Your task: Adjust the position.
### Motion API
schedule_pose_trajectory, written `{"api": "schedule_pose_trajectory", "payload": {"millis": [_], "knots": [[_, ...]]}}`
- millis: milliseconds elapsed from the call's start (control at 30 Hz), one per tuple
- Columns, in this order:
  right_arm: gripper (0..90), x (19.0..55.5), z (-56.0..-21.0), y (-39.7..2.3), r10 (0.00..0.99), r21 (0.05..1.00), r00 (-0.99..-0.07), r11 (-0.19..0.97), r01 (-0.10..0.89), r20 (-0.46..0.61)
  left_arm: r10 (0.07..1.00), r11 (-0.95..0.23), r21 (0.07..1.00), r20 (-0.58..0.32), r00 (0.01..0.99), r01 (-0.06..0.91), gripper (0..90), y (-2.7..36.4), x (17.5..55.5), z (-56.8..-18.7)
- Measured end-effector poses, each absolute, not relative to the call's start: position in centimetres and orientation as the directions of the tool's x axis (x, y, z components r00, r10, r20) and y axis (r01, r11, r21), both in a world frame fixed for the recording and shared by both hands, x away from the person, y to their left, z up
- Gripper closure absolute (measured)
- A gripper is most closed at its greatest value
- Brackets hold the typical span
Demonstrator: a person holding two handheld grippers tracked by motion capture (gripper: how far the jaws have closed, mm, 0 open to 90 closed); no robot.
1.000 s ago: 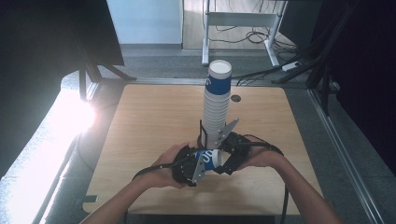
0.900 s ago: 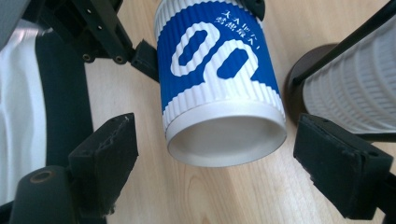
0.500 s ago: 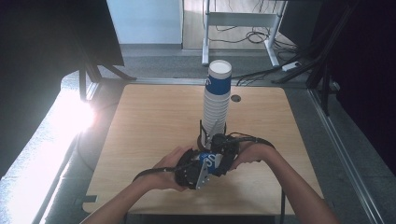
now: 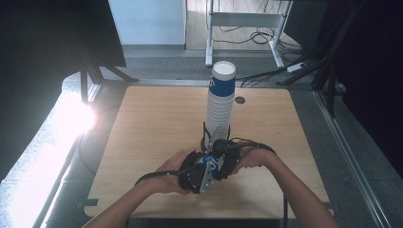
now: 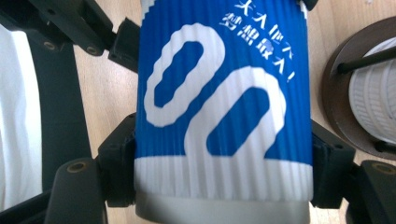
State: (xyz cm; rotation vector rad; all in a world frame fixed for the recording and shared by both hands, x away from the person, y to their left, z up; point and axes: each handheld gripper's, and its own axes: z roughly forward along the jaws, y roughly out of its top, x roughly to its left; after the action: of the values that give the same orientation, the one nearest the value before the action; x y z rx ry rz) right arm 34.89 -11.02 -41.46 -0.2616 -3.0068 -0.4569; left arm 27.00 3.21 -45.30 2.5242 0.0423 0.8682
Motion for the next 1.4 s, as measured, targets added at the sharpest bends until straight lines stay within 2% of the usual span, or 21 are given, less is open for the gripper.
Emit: {"api": "schedule_pose_trajectory", "payload": {"millis": [167,433,800,1133,1400], "knots": [[28.0,34.4,-41.2,-12.4,0.164,0.384,-0.982,0.904,0.189,0.097,0.257,-0.851,0.522,0.514,0.818,-0.061,4.8,4.3,27.3,-44.7],[27.9,33.8,-41.3,-14.8,0.216,0.546,-0.973,0.807,0.226,0.084,0.379,-0.763,0.646,0.405,0.832,0.033,4.6,6.4,27.5,-44.3],[27.8,32.5,-42.3,-17.0,0.307,0.758,-0.945,0.588,0.283,0.115,0.492,-0.607,0.785,0.253,0.833,0.120,5.4,7.8,26.9,-43.9],[27.8,31.9,-44.3,-17.8,0.370,0.841,-0.917,0.442,0.312,0.147,0.542,-0.513,0.840,0.159,0.825,0.176,5.7,8.8,26.7,-44.3],[27.8,30.7,-45.6,-18.4,0.412,0.895,-0.900,0.334,0.295,0.143,0.577,-0.424,0.878,0.073,0.813,0.222,5.9,9.1,26.4,-45.0]]}}
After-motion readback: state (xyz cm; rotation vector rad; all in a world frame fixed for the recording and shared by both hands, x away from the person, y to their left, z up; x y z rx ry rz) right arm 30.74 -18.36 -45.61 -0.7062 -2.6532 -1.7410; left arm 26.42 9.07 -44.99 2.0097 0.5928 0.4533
